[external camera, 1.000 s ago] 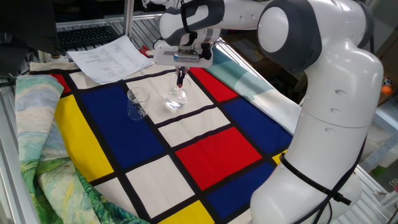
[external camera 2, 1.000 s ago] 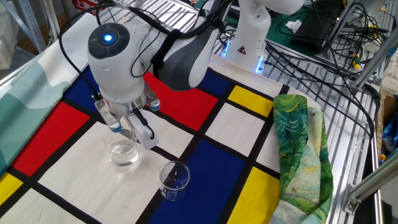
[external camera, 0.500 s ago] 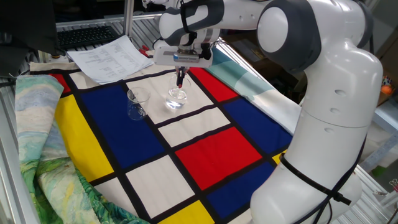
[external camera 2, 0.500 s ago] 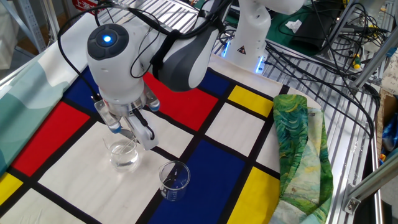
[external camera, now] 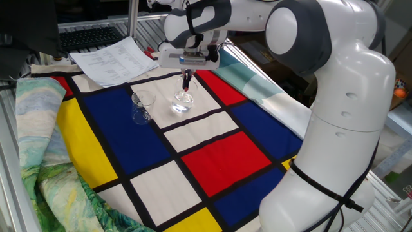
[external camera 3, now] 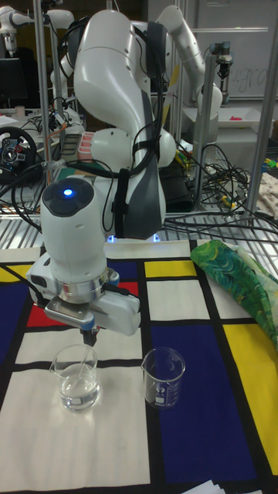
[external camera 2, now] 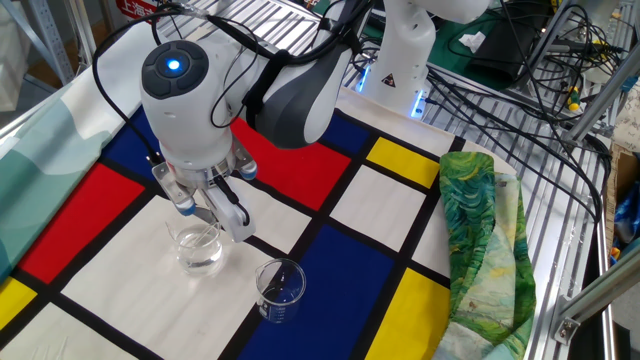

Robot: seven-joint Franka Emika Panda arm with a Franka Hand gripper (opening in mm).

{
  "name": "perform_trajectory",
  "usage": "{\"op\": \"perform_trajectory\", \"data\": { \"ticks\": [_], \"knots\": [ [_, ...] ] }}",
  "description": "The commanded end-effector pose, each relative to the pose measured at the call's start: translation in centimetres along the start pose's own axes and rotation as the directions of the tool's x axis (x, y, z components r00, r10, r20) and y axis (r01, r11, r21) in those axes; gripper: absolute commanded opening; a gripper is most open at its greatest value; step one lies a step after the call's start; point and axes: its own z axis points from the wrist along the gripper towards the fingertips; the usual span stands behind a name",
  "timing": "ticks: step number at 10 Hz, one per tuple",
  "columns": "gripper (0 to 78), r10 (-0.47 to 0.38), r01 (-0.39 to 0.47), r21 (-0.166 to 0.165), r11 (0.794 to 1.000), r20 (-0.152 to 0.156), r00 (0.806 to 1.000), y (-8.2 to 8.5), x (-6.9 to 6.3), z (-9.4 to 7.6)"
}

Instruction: Transfer liquid using a dropper

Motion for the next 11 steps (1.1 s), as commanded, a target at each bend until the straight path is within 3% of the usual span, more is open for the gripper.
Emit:
{"op": "perform_trajectory", "data": {
  "ticks": [1,2,11],
  "knots": [
    [1.1,0.000,0.000,-0.001,1.000,0.004,1.000,0.05,-0.25,-0.06],
    [77.5,0.000,0.000,0.000,1.000,0.004,1.000,0.06,-0.28,-0.03],
    [77.5,0.000,0.000,0.000,1.000,0.004,1.000,0.06,-0.28,-0.03]
  ]
}}
